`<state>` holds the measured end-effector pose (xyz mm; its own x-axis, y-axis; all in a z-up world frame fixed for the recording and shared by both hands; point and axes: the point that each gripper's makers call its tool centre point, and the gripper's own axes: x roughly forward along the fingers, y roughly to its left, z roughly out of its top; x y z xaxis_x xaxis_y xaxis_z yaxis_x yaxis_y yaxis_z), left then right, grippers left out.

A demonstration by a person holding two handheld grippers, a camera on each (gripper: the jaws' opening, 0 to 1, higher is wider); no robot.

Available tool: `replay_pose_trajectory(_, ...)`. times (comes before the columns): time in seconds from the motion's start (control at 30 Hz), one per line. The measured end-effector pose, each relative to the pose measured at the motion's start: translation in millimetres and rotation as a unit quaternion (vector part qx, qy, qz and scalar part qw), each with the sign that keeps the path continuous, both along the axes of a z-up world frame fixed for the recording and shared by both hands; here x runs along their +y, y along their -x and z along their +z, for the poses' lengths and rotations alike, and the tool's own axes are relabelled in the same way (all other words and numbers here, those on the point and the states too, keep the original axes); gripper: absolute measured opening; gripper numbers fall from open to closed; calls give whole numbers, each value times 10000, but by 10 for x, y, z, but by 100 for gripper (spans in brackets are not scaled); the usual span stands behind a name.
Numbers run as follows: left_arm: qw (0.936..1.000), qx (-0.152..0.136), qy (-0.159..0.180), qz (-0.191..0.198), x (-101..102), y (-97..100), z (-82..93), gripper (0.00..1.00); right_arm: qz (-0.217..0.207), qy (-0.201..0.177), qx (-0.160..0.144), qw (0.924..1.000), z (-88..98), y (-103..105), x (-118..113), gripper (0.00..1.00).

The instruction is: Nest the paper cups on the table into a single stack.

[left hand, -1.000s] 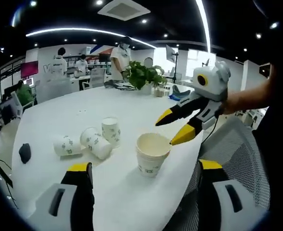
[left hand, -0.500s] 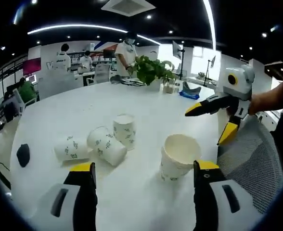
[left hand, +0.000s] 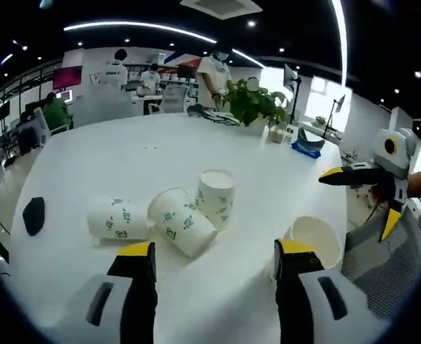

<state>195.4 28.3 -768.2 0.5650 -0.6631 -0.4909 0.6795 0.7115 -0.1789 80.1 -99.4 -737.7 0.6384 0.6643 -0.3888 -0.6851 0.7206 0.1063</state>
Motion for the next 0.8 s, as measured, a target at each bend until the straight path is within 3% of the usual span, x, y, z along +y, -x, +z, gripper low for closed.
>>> replay_pose_trajectory(0.43,9974,511,-129,487,-183,-258,-236,59,-101,127,-20,9999,-39,39,-45,100)
replay_pose_trajectory(0.8,9895,1016,-85,1022,-172,-373,-420,52,-190,206,-53,9996,-51,28,-89,97)
